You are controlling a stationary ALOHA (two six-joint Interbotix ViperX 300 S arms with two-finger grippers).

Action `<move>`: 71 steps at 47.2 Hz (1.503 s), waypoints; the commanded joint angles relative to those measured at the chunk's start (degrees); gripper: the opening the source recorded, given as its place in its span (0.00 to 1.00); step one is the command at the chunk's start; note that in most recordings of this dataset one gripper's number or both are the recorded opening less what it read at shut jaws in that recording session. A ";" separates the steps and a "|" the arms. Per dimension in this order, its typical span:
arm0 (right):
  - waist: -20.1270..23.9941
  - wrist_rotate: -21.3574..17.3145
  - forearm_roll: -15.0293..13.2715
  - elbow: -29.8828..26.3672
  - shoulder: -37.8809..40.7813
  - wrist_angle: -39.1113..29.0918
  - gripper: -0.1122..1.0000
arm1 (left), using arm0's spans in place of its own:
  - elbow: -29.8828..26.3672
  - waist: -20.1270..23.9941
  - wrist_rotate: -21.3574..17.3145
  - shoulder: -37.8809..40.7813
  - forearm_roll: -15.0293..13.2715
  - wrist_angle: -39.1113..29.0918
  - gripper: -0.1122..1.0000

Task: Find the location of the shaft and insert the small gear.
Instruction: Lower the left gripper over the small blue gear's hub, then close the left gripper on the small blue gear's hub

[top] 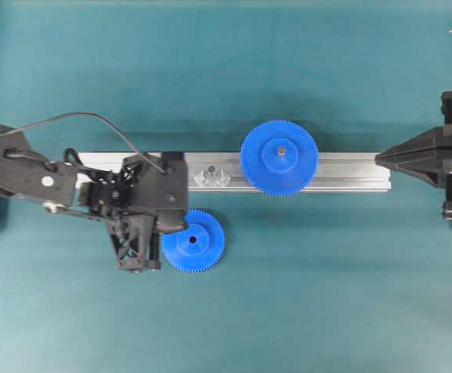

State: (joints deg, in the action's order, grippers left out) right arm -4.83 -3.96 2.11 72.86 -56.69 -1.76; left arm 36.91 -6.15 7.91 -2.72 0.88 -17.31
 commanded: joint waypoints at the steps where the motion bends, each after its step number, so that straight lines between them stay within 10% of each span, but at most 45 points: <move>1: -0.18 -0.53 0.09 -0.35 0.35 0.18 0.11 | -2.99 -0.35 -0.18 0.35 0.18 -2.29 0.10; 44: -0.88 -0.79 0.09 0.70 0.09 0.62 0.11 | -17.49 -1.76 -0.44 11.16 0.18 -23.55 0.10; 71: -0.97 -0.88 0.09 1.49 -1.41 0.70 0.11 | -18.98 -1.76 -2.90 12.39 0.18 -24.43 0.10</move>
State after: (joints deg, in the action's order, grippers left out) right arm -5.63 -4.31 2.11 74.97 -58.36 -1.58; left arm 18.98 -7.65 5.63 10.55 0.88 -41.92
